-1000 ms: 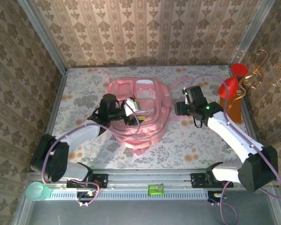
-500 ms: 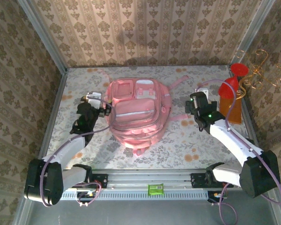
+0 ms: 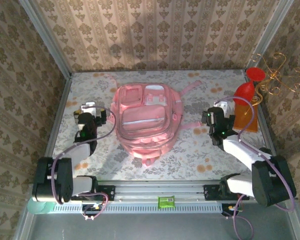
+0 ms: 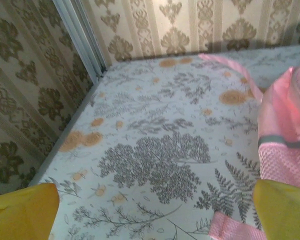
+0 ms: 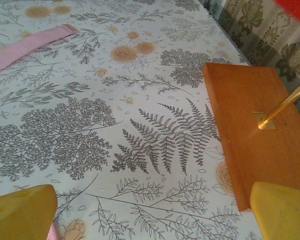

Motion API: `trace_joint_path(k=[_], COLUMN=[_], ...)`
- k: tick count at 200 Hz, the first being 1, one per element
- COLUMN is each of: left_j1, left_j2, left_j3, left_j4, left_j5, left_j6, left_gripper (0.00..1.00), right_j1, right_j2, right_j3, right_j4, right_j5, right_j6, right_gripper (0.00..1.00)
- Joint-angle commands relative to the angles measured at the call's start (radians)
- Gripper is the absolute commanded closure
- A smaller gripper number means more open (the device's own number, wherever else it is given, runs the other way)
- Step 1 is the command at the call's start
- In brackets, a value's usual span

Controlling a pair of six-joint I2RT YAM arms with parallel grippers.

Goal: Pack the student bag

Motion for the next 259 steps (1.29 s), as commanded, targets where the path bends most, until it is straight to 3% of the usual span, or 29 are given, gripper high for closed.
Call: trace_joint_path(k=[1,10,24,38,58,68,87,118,134,147,157,259], left_j1=[0.006,0.005,0.007,0.026,0.048,0.062,0.080,0.080,0.079,0.079,0.079,0.079], left_j2=[0.105,0.156,0.224,0.205,0.282,0.254,0.261,0.265,0.263,0.263,0.264,0.265], left_j3=[-0.014,-0.014,-0.015,-0.008,-0.015,-0.001,0.005,0.002,0.000,0.001,0.002,0.001], left_j4=[0.143,0.184,0.261,0.206,0.303,0.219,0.224,0.240,0.239,0.238,0.238,0.238], left_j5=[0.043,0.049,0.044,0.083,0.123,0.150,0.189,0.186,0.185,0.185,0.185,0.185], left_j6=[0.029,0.035,0.043,0.017,0.018,-0.008,-0.014,-0.011,-0.010,-0.011,-0.011,-0.011], left_gripper=[0.00,0.00,0.00,0.00,0.00,0.00,0.00,0.00,0.00,0.00,0.00,0.00], right_j1=[-0.024,-0.031,-0.039,-0.051,-0.076,-0.097,-0.122,-0.156,-0.172,-0.171,-0.171,-0.171], right_j2=[0.051,0.050,0.061,0.061,0.070,0.100,0.220,0.258,0.253,0.300,0.274,0.279], right_j3=[-0.072,-0.077,-0.124,-0.160,-0.179,-0.189,-0.222,-0.067,-0.094,-0.130,-0.113,-0.119], right_j4=[0.276,0.280,0.429,0.519,0.582,0.634,0.823,0.548,0.579,0.714,0.632,0.656], right_j5=[-0.007,-0.029,-0.050,-0.086,-0.128,-0.157,-0.228,-0.326,-0.358,-0.365,-0.366,-0.366], right_j6=[-0.053,-0.060,-0.101,-0.118,-0.129,-0.130,-0.146,-0.129,-0.121,-0.135,-0.125,-0.129], right_gripper=[0.00,0.00,0.00,0.00,0.00,0.00,0.00,0.00,0.00,0.00,0.00,0.00])
